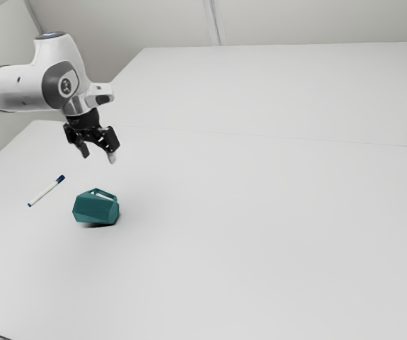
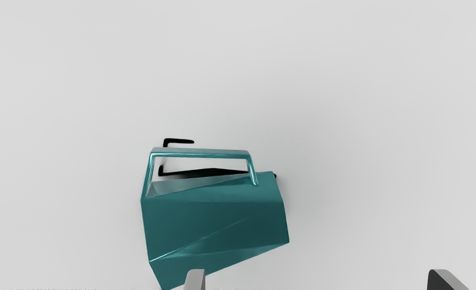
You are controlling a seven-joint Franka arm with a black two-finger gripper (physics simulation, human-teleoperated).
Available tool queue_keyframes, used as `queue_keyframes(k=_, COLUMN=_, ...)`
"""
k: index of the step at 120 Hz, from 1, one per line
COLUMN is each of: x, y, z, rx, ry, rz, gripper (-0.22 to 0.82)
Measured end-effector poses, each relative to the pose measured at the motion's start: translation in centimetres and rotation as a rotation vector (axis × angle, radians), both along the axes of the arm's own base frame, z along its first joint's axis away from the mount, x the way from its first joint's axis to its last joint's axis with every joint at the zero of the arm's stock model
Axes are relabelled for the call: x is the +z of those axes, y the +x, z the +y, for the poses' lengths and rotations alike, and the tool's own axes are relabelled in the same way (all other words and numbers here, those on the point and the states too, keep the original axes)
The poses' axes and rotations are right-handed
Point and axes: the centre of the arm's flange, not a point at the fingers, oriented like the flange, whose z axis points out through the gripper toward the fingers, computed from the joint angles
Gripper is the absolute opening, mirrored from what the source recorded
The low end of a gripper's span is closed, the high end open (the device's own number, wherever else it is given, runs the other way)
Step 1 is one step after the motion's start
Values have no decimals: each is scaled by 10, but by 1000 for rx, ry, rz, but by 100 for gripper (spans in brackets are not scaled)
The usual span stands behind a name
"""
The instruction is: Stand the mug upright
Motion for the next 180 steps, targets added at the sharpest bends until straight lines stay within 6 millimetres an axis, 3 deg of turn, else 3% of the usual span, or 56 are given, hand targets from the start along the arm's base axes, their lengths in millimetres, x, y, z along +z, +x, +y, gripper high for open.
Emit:
queue_keyframes(k=12, x=2, y=-3, z=8, rx=21, ry=-6, rz=-5, gripper=60)
queue_keyframes(k=30, x=-6, y=-15, z=63, rx=150, ry=-123, rz=-21, gripper=60)
queue_keyframes(k=46, x=-11, y=-24, z=86, rx=193, ry=-235, rz=-30, gripper=60)
queue_keyframes(k=69, x=-52, y=-36, z=129, rx=239, ry=-390, rz=12, gripper=60)
queue_keyframes(k=87, x=-79, y=-43, z=151, rx=228, ry=-465, rz=37, gripper=60)
queue_keyframes(k=116, x=-112, y=-35, z=171, rx=177, ry=-553, rz=57, gripper=60)
queue_keyframes(k=138, x=-138, y=-39, z=184, rx=172, ry=-653, rz=60, gripper=60)
queue_keyframes(k=180, x=-159, y=-37, z=176, rx=154, ry=-812, rz=15, gripper=60)
